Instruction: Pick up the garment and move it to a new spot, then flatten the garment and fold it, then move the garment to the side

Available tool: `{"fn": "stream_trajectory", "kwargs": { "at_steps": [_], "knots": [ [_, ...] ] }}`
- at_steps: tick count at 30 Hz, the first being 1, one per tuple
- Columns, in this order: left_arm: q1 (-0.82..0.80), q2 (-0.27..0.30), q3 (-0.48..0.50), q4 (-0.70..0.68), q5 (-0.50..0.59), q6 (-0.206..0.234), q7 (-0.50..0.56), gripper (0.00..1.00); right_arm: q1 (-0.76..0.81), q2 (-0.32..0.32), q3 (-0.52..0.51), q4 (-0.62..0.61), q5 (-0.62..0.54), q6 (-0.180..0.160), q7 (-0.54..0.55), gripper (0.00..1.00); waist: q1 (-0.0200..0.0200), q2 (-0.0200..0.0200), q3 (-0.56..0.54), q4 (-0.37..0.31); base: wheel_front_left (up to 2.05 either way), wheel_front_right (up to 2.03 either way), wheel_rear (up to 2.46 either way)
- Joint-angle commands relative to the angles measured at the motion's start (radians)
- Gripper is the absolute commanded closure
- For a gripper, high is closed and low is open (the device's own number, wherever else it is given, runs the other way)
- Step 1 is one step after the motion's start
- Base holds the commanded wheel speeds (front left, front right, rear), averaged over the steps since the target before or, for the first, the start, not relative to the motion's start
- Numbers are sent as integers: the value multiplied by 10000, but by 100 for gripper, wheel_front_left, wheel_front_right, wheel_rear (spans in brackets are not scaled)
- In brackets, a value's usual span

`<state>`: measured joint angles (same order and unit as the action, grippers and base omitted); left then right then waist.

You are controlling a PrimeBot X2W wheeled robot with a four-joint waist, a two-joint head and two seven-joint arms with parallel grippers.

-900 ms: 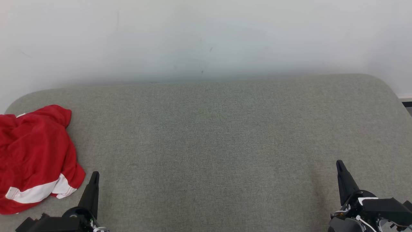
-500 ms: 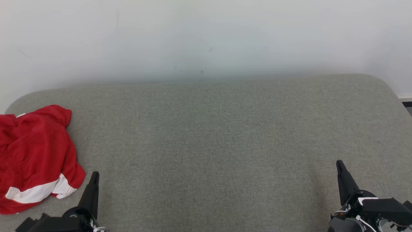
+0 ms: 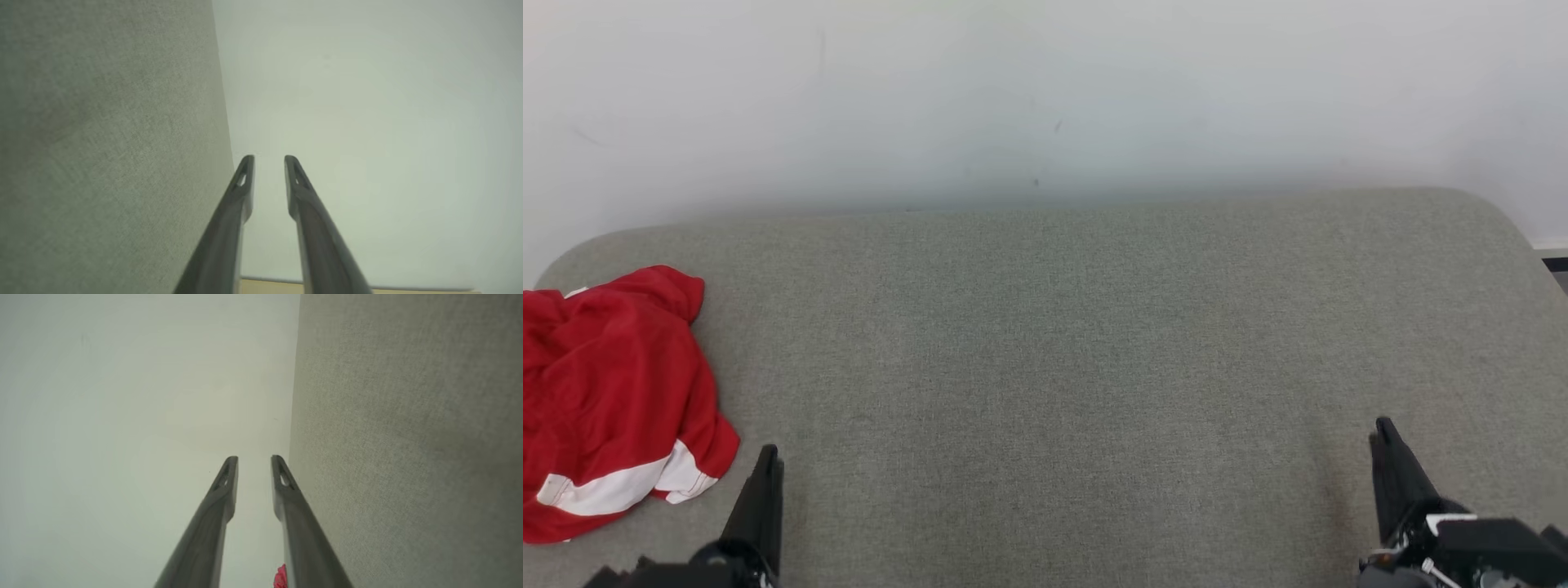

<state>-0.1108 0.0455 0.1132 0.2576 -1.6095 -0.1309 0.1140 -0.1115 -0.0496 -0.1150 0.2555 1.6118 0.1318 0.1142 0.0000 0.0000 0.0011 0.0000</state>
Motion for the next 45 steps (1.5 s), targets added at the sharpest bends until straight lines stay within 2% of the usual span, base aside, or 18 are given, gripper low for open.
{"fn": "stream_trajectory", "kwargs": {
  "at_steps": [1, 7, 15, 29, 45],
  "knots": [
    [77, -30, -18, 107, 9, 2, -16, 0, 90, 9, 21, 104, -7, 0, -16, 0, 0, 0, -1, 0, 0, 0, 0],
    [204, -40, -134, 162, 137, 2, -235, 0, 152, 15, 247, 203, -98, -1, -241, 0, 0, 0, -52, -15, 0, 0, 0],
    [306, -28, -310, 153, 800, 43, -634, 0, 119, 11, 465, 305, -912, -2, -636, 0, 0, 0, -141, -30, 0, 0, 0],
    [473, -6, -611, -93, 3906, 414, -1282, 0, 119, 4, 754, 383, -4353, -4, -1284, 0, 0, 0, -323, -18, 0, 0, 0],
    [621, 80, -924, -250, 7410, 642, -1870, 0, 93, -2, 1105, 486, -7635, -7, -1617, 0, 0, 0, -450, -32, 0, 0, 0]
  ]
}}
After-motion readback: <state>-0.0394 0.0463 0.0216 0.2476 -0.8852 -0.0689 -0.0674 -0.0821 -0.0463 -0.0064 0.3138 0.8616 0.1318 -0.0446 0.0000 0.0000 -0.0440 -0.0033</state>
